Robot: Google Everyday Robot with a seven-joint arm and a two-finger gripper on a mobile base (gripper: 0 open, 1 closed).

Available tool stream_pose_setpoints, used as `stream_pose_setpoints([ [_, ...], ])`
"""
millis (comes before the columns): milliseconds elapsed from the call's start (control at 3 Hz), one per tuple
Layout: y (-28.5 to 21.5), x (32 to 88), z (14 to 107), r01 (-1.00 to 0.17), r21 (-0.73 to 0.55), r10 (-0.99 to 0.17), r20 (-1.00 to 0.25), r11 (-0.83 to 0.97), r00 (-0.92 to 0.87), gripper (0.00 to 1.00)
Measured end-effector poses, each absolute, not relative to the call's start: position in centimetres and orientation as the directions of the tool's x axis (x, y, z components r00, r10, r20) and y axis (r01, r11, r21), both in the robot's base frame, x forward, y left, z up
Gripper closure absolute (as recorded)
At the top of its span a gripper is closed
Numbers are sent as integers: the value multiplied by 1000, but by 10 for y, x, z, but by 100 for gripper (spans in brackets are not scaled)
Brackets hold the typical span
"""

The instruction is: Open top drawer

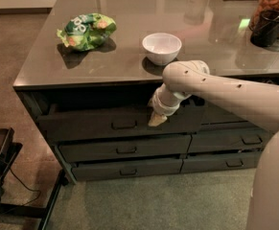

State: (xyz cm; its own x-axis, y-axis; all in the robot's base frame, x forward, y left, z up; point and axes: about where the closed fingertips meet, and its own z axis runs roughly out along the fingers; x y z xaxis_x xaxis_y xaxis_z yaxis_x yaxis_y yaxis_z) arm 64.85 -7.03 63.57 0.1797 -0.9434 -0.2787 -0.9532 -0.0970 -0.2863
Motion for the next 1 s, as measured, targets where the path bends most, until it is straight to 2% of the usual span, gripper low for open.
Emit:
stream_pose_setpoints([
  [333, -70, 648, 638, -953, -286, -943, -279, -97, 180, 12],
  [667, -77, 626, 635, -980, -184, -949, -286, -81, 132, 0],
  [1000, -85, 578, 637, -998, -4, -951, -303, -57, 55, 0],
])
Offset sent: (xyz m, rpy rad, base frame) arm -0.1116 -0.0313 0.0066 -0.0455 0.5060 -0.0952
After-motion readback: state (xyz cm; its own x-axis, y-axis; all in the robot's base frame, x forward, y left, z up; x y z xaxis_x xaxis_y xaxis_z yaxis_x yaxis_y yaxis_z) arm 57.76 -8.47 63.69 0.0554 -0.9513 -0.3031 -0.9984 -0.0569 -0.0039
